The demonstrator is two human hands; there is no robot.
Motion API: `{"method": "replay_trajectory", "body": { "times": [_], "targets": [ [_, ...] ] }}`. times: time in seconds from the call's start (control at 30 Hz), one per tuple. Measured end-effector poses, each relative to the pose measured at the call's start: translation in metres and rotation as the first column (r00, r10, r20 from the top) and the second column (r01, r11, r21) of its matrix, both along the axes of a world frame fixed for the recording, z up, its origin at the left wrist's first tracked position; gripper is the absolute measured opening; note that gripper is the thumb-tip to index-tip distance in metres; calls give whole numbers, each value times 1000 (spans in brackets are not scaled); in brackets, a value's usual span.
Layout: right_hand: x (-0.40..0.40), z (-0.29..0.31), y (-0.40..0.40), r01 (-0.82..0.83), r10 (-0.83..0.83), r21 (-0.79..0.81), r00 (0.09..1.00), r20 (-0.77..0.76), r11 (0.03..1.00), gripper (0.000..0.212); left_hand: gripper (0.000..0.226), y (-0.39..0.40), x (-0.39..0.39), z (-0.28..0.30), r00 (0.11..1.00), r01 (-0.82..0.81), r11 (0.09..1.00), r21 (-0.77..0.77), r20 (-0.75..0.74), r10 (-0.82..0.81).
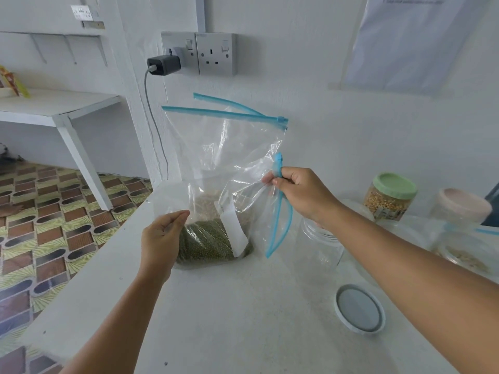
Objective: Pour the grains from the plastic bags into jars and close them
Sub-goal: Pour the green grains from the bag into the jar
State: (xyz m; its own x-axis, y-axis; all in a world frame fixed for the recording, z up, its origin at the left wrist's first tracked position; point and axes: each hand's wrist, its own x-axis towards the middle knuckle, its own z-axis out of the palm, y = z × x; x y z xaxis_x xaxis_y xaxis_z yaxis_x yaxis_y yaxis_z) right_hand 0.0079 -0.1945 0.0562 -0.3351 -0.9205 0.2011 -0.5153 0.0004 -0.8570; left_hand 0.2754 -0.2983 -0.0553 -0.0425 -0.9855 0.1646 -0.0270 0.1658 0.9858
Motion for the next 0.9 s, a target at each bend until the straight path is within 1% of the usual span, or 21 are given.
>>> {"method": "replay_trajectory", "body": {
  "times": [0.1, 0.2, 0.33, 0.4, 0.5, 0.6, 0.7, 0.8, 0.9],
  "targets": [
    [-1, 4, 0, 16, -15, -26, 1000, 23, 1000, 29, 10, -1, 0, 5, 999, -35, 999, 3, -30, 35],
    [-2, 18, -2, 21, -17, -80, 998, 57, 997, 30, 12, -3, 2, 18, 998, -61, 997, -36, -35, 60],
    [-1, 46, -6, 51, -8, -223, 982, 189, 974, 29, 14, -8, 8, 46, 997, -74, 992, -100, -28, 72],
    [-1, 55, -7, 67, -5, -254, 972, 237, 965, 28, 13, -10, 9, 60, 998, -66, 989, -132, -25, 63],
    [-1, 61, -7, 91, -10, -292, 964, 267, 952, 29, 12, -8, 6, 79, 996, -87, 979, -182, -27, 83],
    [-3, 67, -8, 99, -6, -333, 962, 271, 938, 30, 12, -6, 0, 93, 991, -127, 973, -191, -58, 118],
    [-7, 71, -6, 74, 1, -313, 972, 234, 947, 28, 15, -7, -4, 99, 988, -124, 980, -157, -111, 108],
    [-6, 73, 3, 24, 34, -219, 966, 258, 975, 27, 12, -11, -3, 94, 984, -90, 992, -87, -163, 75],
    [4, 75, 3, -45, 96, -197, 961, 258, 979, 26, 9, -18, 5, 75, 977, -46, 995, 85, -206, 63]
  ]
}}
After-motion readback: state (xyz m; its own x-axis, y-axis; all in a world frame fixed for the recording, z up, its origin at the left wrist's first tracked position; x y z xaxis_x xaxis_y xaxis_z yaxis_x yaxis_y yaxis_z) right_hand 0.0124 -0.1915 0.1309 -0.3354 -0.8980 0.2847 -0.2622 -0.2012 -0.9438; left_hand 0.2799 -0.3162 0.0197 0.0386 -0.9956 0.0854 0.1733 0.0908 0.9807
